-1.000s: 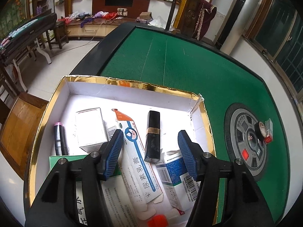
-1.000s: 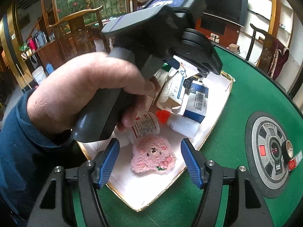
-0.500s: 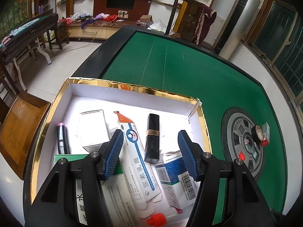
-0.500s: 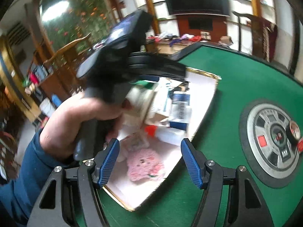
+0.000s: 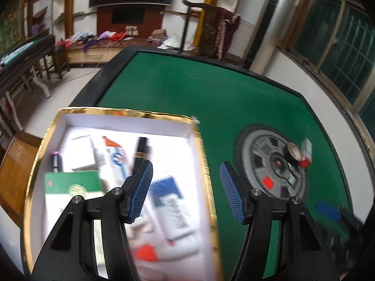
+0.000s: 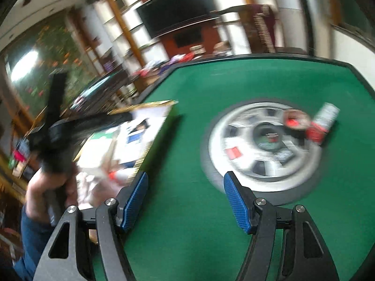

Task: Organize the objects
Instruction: 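Return both tools to the table centre and grasp the red-white box with the right tool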

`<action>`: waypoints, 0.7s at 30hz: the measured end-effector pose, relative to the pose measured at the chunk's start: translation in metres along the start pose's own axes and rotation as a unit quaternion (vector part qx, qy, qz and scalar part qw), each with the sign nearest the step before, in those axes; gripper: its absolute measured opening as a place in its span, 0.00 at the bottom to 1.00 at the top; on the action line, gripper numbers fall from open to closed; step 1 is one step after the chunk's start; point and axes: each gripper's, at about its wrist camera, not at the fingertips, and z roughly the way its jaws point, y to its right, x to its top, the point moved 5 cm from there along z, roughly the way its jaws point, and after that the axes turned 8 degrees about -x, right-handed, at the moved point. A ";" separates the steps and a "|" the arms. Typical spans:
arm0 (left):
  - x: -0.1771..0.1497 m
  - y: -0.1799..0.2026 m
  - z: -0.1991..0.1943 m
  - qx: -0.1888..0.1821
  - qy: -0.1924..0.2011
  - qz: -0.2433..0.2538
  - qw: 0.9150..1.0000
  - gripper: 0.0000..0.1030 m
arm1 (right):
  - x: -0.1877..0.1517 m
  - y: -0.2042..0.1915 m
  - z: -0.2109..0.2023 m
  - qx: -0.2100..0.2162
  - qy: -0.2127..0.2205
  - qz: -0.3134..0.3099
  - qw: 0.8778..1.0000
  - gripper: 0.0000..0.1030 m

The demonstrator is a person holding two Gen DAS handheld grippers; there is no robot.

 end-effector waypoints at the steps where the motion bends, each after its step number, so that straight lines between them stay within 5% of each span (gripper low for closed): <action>1: -0.003 0.009 0.001 -0.002 -0.002 0.007 1.000 0.58 | 0.002 0.014 -0.002 -0.015 0.004 0.012 1.000 0.65; 10: -0.046 0.114 0.026 -0.053 -0.025 0.041 0.997 0.58 | 0.017 0.114 -0.012 -0.076 0.016 0.138 0.987 0.66; 15: -0.072 0.156 0.052 -0.028 -0.039 0.089 0.995 0.58 | 0.020 0.156 0.001 -0.135 -0.005 0.171 0.976 0.66; 21: -0.075 0.147 0.052 0.003 -0.023 0.116 0.993 0.58 | 0.049 0.174 0.021 -0.177 -0.029 0.165 0.970 0.66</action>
